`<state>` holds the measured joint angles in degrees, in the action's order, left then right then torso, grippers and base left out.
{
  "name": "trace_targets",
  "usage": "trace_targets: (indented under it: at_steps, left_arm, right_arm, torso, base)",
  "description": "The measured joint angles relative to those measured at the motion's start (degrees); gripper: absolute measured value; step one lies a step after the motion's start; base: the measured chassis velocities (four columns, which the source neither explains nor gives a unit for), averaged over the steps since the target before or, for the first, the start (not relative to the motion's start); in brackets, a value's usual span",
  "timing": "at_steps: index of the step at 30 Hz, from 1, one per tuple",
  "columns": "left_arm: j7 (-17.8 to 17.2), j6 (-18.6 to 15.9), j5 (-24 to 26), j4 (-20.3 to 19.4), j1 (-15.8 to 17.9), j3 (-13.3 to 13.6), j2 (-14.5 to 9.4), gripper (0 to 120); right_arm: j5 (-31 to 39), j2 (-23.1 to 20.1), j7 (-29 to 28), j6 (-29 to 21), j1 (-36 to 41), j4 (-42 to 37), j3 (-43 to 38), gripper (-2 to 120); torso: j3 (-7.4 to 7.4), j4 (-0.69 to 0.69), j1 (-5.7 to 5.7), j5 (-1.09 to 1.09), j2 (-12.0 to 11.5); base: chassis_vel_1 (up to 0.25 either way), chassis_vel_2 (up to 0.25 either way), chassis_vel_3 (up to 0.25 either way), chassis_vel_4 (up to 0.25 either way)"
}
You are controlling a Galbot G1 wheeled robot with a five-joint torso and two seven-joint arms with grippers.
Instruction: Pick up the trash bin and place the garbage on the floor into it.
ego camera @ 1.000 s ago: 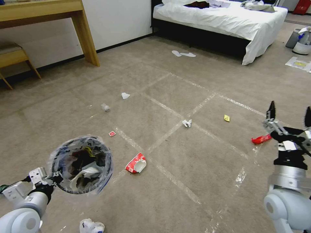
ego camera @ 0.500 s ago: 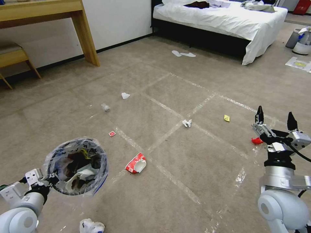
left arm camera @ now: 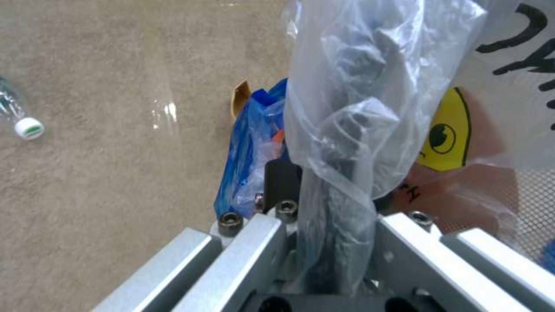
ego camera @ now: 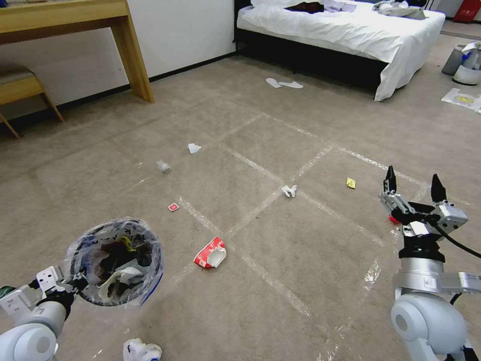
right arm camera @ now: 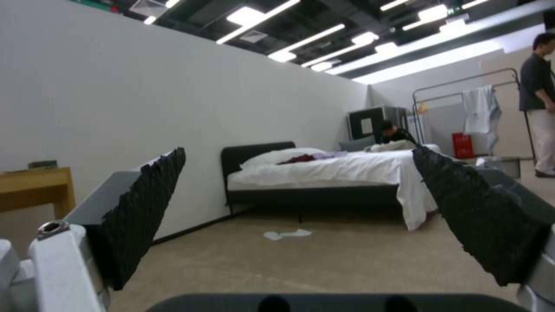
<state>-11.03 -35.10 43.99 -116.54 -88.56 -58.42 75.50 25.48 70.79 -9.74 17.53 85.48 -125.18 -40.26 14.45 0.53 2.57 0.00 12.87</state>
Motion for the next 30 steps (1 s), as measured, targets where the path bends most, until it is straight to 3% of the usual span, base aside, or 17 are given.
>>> trace_targets:
  at_steps: [19, 30]
  left_arm:
    - [-0.5, -0.3, 0.6, -0.2, 0.0, -0.4, 0.5, 0]
    - [-0.6, -0.3, 0.6, -0.2, 0.2, -0.3, 0.7, 0]
  right_arm:
    - [-2.8, 2.1, 2.1, 1.3, -0.8, 1.0, 1.0, 100]
    - [-3.5, 2.6, 2.2, 1.6, -1.2, 1.5, 1.5, 100]
  torso:
    - [0.00, 0.00, 0.00, 0.00, 0.0]
    - [0.01, -0.01, 0.01, 0.00, 0.0]
  base:
    - [-0.003, 0.006, 0.004, -0.003]
    - [-0.138, 0.133, 0.131, -0.130]
